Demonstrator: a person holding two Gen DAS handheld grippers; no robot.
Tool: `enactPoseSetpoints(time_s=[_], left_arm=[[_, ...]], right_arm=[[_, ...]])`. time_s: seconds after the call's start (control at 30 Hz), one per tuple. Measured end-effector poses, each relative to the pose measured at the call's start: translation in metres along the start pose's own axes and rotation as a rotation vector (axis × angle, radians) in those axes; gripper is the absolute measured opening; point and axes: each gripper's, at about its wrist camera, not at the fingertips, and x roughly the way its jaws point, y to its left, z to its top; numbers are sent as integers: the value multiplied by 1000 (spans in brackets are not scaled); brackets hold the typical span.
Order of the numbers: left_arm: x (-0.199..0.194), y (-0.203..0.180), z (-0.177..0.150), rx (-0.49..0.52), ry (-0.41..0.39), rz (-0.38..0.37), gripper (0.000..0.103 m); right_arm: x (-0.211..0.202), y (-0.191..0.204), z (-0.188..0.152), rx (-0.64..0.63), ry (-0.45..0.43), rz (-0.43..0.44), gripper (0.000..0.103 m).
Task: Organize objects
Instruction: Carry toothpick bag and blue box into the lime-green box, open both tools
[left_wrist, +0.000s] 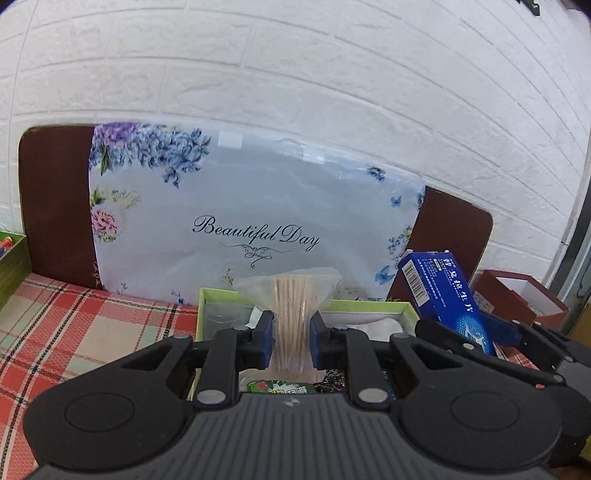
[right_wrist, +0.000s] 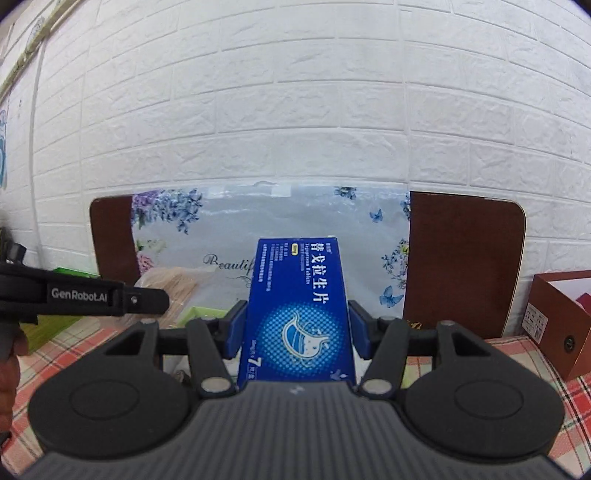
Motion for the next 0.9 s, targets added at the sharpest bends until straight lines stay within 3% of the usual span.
enactPoseSetpoints(time_s=[0.23, 0.27, 0.3, 0.37, 0.5, 0.67, 0.9], left_arm=[[37, 11, -10, -5, 30, 4, 22], [37, 13, -13, -11, 27, 3, 36], [37, 14, -16, -14, 29, 5, 62], [31, 16, -24, -7, 4, 28, 80], [19, 19, -32, -5, 3, 38, 80], [-5, 18, -27, -46, 19, 60, 80], [-64, -11, -32, 29, 26, 105, 82]], right_arm=[[57, 2, -25, -53, 68, -34, 55], [66, 3, -27, -50, 88, -18, 57], [73, 3, -31, -49, 117, 6, 62], [82, 4, -39, -50, 169, 34, 88], [66, 2, -54, -53, 113, 12, 103], [47, -5, -54, -37, 131, -4, 103], [-22, -15, -38, 5, 54, 5, 103]])
